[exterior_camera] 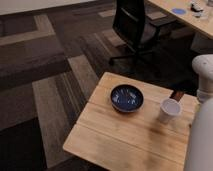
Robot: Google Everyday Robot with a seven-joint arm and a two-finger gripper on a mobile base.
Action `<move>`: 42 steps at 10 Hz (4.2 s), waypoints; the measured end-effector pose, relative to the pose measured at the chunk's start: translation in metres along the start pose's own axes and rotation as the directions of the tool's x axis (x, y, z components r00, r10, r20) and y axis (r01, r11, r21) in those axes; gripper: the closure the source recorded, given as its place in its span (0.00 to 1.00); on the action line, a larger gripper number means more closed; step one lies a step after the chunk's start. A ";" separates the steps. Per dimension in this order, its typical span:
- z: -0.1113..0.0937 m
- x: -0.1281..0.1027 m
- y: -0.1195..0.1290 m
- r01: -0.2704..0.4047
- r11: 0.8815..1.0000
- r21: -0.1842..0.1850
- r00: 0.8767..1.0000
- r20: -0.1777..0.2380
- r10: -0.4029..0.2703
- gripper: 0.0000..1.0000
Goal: Place the white sponge in the ceramic bowl
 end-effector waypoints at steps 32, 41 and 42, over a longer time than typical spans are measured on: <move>0.078 -0.049 -0.024 0.021 0.998 0.060 0.904 0.426 -0.045 0.35; 0.097 -0.057 -0.033 0.004 0.995 0.101 0.921 0.387 -0.043 0.35; 0.098 -0.057 -0.033 0.002 0.995 0.102 0.922 0.384 -0.041 0.36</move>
